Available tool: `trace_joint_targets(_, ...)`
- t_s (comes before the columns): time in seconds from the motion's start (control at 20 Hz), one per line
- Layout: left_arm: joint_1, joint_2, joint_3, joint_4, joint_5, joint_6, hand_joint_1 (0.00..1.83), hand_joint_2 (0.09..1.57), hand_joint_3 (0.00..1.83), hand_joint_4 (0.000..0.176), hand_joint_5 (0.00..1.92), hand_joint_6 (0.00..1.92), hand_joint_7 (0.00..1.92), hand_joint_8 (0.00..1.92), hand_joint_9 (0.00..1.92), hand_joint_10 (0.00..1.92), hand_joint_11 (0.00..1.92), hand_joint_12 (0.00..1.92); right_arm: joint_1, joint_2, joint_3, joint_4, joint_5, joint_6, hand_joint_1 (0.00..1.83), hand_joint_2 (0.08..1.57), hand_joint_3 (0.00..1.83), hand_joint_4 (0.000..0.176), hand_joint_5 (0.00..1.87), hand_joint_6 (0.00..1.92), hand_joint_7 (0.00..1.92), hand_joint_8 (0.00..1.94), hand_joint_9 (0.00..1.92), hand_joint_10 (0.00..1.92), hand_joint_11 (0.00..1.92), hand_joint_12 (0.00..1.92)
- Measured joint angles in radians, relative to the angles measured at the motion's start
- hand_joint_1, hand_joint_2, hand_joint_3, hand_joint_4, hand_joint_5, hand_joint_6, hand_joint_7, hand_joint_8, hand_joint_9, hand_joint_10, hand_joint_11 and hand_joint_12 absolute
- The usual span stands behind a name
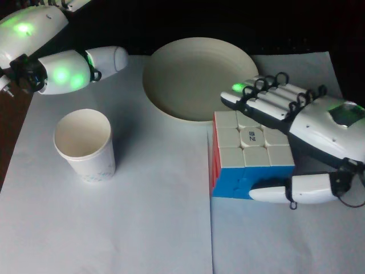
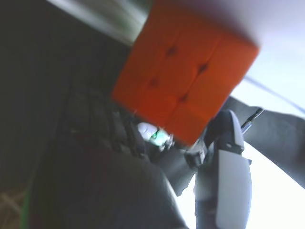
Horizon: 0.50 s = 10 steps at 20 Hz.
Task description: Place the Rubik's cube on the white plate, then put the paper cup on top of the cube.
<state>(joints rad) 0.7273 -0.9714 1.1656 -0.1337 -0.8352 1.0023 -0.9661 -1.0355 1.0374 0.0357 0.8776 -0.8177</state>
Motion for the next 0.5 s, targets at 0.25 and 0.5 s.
trace_joint_targets(0.25,0.0,0.0,0.0,-0.001,0.0,0.0,0.16,1.29,0.0,0.075,0.02,0.0,0.0,0.0,0.0,0.0,0.0,0.14,0.004,-0.004,0.002,0.001,0.002,0.001,0.94,1.14,0.01,0.0,0.13,1.3,0.29,1.42,0.36,1.7,0.34,1.9)
trace_joint_targets(0.5,0.0,-0.001,0.0,-0.002,0.0,0.0,0.15,1.3,0.0,0.098,0.02,0.0,0.0,0.0,0.0,0.0,0.0,0.08,0.028,-0.004,0.006,0.007,0.003,0.006,0.95,1.31,0.01,0.0,0.61,1.57,0.53,1.9,0.76,1.92,0.86,1.92)
